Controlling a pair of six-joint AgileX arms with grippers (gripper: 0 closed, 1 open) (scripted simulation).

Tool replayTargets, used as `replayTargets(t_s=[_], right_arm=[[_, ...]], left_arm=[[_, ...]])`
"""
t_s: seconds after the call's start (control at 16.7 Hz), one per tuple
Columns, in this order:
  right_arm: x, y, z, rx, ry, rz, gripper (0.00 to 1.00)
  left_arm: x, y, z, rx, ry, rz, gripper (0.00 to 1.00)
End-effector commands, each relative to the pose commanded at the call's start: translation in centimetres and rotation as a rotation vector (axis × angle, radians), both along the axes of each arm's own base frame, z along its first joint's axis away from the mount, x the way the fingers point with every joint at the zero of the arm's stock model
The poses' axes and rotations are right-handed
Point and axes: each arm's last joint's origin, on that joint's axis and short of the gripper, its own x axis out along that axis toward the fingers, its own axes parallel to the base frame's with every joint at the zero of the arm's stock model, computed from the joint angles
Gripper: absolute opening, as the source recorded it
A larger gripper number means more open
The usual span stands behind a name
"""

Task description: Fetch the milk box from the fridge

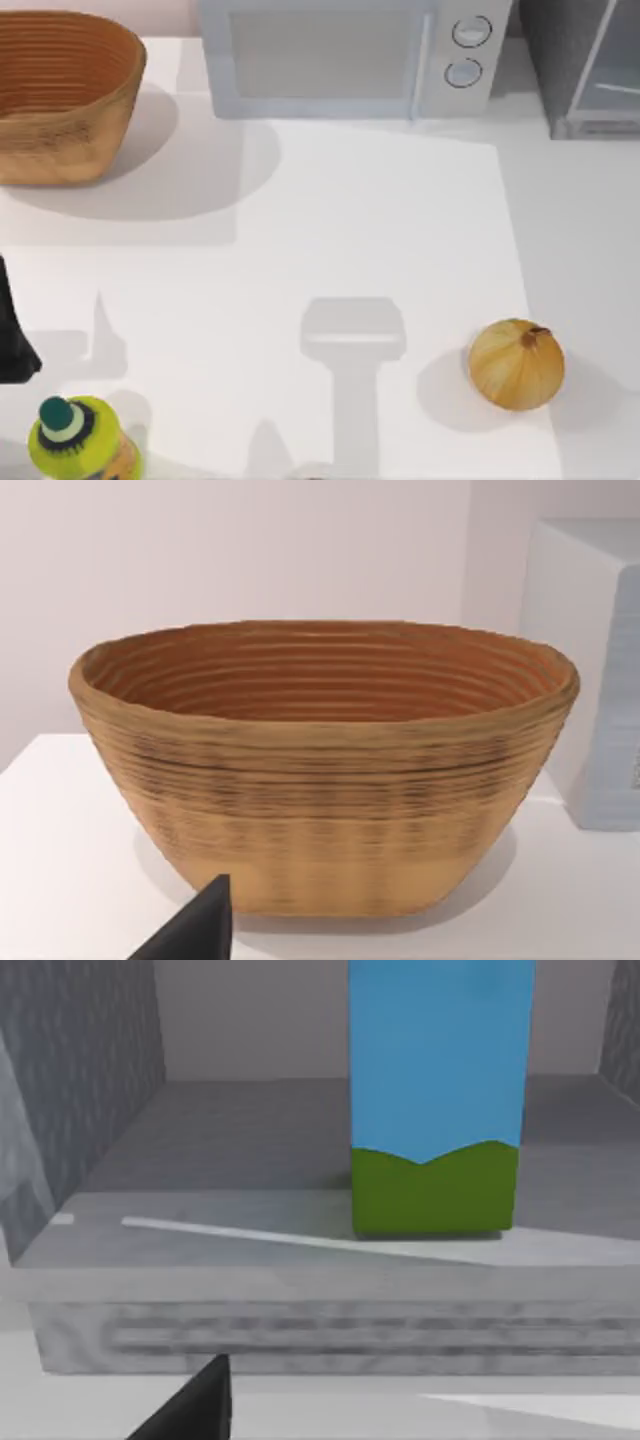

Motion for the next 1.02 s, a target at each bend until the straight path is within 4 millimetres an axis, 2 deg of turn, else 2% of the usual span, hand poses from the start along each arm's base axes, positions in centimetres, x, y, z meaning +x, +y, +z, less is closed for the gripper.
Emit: replayTargets(t_s=[0.12,0.36,0.54,0.72,1.02], right_arm=[[3.5,-0.6,0.1,-0.002,-0.009,0.000,1.00],[11.6,-1.3,1.4,-0.033,-0.065,-0.018,1.00],[15.6,-0.7,1.7,-0.038,-0.056,-0.033,1.00],[17.2,-0.1,1.8,-0.036,-0.040,-0.039,1.00],[17.2,-0.3,1.9,-0.036,-0.042,-0.041,1.00]], left_arm=[[0.0,0.0,0.0,0.000,0.000,0.000,1.00],[0.0,0.0,0.0,0.000,0.000,0.000,1.00],[0.0,0.0,0.0,0.000,0.000,0.000,1.00],[0.0,0.0,0.0,0.000,0.000,0.000,1.00],[0.0,0.0,0.0,0.000,0.000,0.000,1.00]])
